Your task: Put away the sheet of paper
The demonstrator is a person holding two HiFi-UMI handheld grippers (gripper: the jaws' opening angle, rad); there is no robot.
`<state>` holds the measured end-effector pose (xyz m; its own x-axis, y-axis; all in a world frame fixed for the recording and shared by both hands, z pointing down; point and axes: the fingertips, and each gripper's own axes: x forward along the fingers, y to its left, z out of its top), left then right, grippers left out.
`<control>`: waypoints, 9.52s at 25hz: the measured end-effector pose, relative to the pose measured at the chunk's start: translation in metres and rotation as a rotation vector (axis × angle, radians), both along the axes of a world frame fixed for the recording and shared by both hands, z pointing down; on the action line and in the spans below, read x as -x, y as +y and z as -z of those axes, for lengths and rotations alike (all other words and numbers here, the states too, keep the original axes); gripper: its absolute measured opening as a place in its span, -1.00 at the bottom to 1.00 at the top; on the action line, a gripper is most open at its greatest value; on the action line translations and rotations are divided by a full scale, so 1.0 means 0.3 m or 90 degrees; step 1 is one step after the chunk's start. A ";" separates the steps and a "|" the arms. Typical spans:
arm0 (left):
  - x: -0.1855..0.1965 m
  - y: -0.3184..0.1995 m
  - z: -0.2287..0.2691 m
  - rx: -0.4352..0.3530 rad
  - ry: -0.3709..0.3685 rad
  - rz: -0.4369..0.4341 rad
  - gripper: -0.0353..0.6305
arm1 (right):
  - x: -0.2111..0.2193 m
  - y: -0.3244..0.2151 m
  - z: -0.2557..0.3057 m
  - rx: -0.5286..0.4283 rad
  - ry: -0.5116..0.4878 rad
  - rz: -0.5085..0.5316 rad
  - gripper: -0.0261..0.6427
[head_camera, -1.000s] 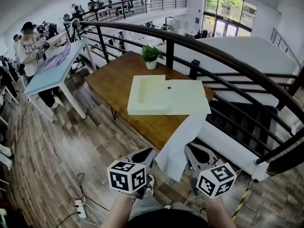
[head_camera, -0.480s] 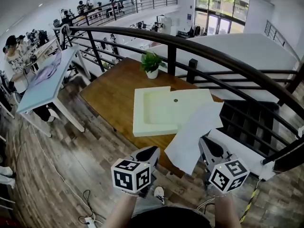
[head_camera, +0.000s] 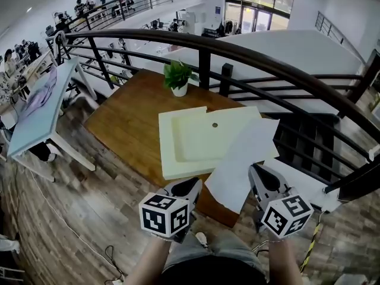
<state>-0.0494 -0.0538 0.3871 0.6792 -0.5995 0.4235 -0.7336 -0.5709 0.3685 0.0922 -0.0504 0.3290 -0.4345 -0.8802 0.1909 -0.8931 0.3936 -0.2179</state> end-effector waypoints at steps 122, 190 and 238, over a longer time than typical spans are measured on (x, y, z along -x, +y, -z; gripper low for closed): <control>0.074 -0.389 -0.251 0.154 -0.011 0.158 -0.79 | 0.022 -0.737 -0.635 0.344 0.058 0.153 -0.83; 0.320 -0.414 -0.200 0.118 0.023 0.015 -0.79 | 0.389 -0.615 -0.540 0.339 0.143 0.228 -0.45; 0.151 -0.329 -0.005 -0.002 0.006 0.060 -0.80 | 0.320 -0.348 -0.040 0.026 -0.037 0.192 -0.84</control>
